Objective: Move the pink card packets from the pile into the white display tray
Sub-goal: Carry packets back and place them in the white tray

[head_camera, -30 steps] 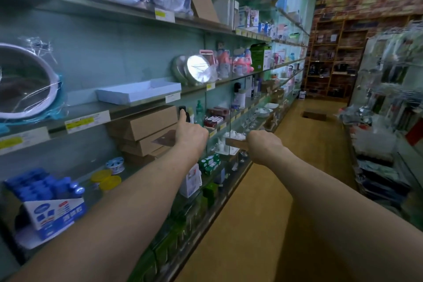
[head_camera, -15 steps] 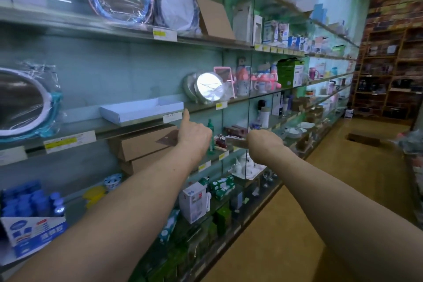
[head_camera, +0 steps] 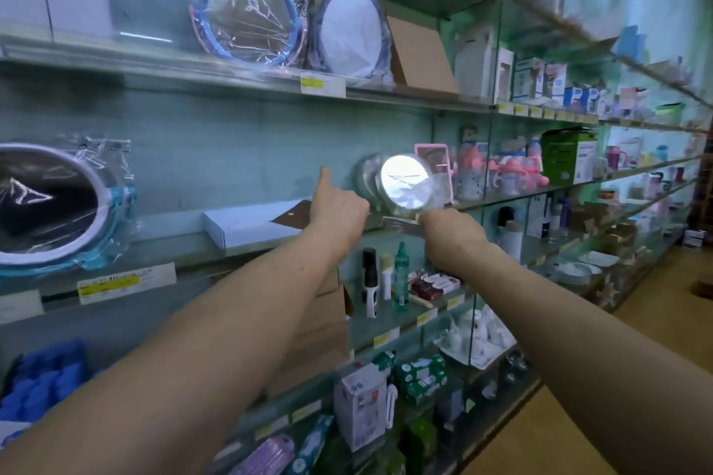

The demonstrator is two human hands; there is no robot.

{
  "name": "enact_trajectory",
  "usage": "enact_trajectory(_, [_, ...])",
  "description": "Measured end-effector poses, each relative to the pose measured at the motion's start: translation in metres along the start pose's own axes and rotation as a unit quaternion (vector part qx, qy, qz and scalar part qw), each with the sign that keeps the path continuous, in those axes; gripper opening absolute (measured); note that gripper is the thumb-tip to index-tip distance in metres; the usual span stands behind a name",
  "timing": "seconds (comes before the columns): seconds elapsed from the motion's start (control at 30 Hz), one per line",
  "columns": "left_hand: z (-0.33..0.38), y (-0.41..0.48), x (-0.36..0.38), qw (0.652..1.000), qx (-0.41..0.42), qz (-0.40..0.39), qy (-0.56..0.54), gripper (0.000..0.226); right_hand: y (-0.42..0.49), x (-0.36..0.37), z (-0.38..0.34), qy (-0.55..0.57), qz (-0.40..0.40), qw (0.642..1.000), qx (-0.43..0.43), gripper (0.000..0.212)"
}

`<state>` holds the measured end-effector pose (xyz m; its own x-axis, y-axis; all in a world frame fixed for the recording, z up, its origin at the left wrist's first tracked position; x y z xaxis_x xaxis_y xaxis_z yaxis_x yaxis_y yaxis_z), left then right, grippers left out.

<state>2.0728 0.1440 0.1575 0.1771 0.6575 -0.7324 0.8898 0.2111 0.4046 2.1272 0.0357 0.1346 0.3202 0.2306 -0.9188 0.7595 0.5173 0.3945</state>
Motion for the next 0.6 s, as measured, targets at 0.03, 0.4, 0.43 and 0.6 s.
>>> enact_trajectory(0.03, [-0.006,0.010,0.002,1.000,-0.004,0.001,0.004,0.027,0.012,-0.001,-0.004,0.001,0.009,1.000,-0.008,0.031])
enact_trajectory(0.4, [-0.088,0.070,0.047,0.994,-0.085,-0.015,0.063,0.019,0.111,0.009,-0.061,0.025,0.055,0.994,-0.089,0.034])
enact_trajectory(0.43, [-0.096,0.072,0.054,0.993,-0.095,-0.020,0.069,0.020,0.117,0.012,-0.068,0.030,0.057,0.993,-0.100,0.034])
enact_trajectory(0.6, [-0.129,0.080,0.084,0.986,-0.133,-0.027,0.094,0.018,0.155,0.027,-0.102,0.063,0.068,0.983,-0.155,0.031])
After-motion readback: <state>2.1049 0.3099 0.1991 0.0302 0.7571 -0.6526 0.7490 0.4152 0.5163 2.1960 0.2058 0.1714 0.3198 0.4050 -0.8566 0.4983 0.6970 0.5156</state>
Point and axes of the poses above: each hand's wrist, its own y-axis towards the middle knuckle, its own x-axis out of the palm, z = x × y, the point moved 8 cm from there along y, towards the middle knuckle, and after that the axes turned 1 degree about x, right-handed, at the moved point
